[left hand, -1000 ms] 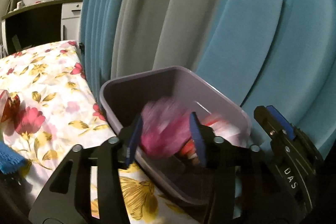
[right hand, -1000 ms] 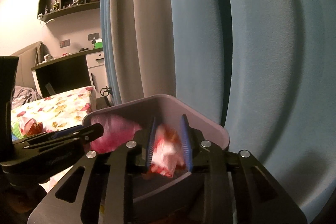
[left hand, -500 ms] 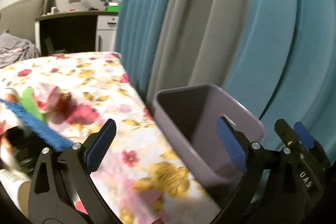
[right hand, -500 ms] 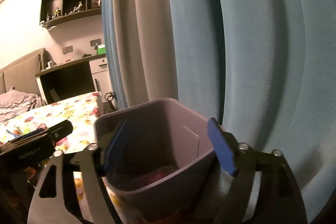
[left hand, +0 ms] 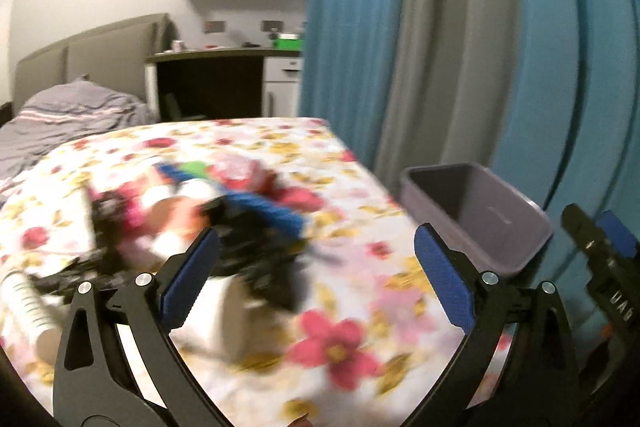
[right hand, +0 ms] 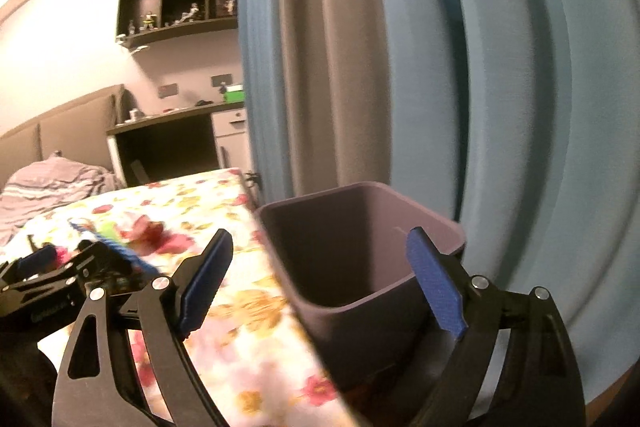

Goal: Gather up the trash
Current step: 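Move both tools back to the trash pile on the bed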

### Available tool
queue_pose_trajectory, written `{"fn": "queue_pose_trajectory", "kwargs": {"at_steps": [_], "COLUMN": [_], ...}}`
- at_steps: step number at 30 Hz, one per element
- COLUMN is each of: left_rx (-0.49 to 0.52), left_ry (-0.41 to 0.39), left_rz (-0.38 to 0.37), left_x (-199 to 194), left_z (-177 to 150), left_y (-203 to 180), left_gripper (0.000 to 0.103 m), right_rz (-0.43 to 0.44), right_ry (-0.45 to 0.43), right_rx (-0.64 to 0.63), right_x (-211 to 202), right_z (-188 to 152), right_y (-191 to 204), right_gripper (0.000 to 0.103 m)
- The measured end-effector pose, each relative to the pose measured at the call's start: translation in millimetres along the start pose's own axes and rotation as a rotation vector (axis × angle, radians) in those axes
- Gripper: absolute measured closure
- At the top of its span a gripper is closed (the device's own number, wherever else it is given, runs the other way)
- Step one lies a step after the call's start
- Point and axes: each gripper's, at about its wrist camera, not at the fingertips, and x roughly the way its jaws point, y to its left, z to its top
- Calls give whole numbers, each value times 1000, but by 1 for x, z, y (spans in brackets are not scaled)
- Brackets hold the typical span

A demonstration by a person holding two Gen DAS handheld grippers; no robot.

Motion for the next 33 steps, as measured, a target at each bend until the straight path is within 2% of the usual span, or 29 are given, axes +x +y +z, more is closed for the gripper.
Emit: {"fn": "queue_pose_trajectory", "kwargs": {"at_steps": [6, 13, 21, 33], "left_rx": [-31, -63, -59, -57], "left_ry": [-6, 24, 65, 233], "left_rz": [107, 125, 92, 39], "left_x": [-27, -39, -29, 21], "left_z": [-26, -49, -50, -44], "left_y": [58, 93, 93, 88], "left_gripper": [7, 7, 7, 7], "right_rz": [82, 159, 190, 200], "right_ry": [-1, 30, 44, 68], "right_rx": [-29, -49, -79, -70], "right_x": [-15, -23, -28, -17], "right_z": [-12, -25, -30, -30], "right_y": [36, 70, 92, 95], "right_gripper": [18, 18, 18, 18]}}
